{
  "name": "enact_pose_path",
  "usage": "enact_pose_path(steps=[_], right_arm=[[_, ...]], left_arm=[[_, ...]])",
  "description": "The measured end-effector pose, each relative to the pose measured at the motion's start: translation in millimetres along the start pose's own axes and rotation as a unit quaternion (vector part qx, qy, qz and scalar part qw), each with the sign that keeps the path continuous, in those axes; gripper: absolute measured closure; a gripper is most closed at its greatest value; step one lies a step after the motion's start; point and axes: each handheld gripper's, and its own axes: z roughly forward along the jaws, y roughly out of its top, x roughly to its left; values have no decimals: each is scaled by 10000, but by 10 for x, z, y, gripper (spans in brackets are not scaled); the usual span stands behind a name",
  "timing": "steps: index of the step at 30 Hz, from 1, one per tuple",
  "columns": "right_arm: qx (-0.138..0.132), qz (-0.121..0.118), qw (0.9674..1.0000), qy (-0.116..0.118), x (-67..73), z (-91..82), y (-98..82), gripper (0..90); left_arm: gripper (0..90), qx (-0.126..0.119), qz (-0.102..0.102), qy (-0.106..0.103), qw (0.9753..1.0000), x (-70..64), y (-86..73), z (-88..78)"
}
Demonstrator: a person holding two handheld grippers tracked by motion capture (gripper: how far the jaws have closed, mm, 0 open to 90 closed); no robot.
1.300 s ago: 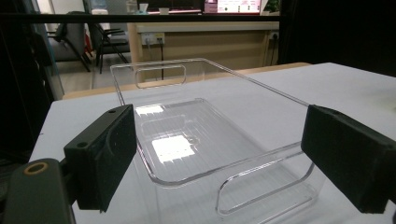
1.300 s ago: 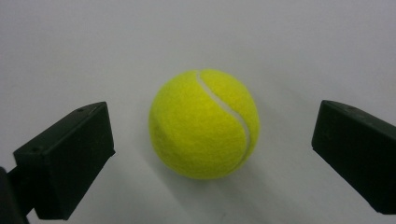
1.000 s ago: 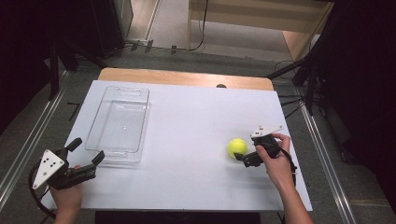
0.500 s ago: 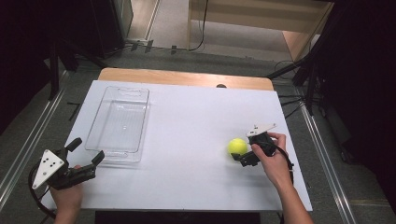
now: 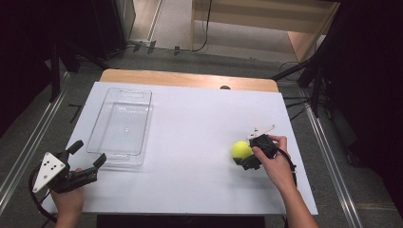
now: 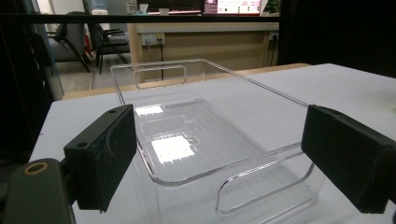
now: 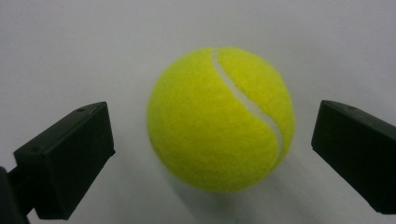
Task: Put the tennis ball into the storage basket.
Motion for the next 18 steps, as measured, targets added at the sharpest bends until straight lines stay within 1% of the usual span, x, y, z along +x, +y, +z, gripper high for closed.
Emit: enact_pose_path(steps=[1, 2, 4, 7, 8, 13, 16, 18], right_arm=[[50, 17, 10000, 25, 5, 4, 2, 0], [21, -57, 10000, 32, -4, 15, 5, 0], [78, -23, 10000, 38, 9, 26, 14, 0], [86, -50, 9999, 51, 6, 39, 25, 0], [109, -16, 9999, 51, 9, 43, 28, 0], [140, -23, 9999, 73, -2, 66, 33, 0], [197, 41, 9998, 84, -4, 81, 34, 0], [198, 11, 9998, 61, -11, 87, 34, 0]], left_arm=[[111, 0, -10, 5, 10000, -1, 0, 0], [111, -2, -13, 5, 10000, -1, 0, 0], [110, -1, -11, 7, 10000, -1, 0, -1], [111, -6, -19, 3, 10000, -2, 0, -1], [111, -8, -20, 0, 10000, -2, 0, 0], [111, -5, -20, -3, 10000, 0, 0, -2], [110, -4, -28, 2, 10000, -1, 0, -4], [111, -6, -28, 3, 10000, -1, 0, -3]])
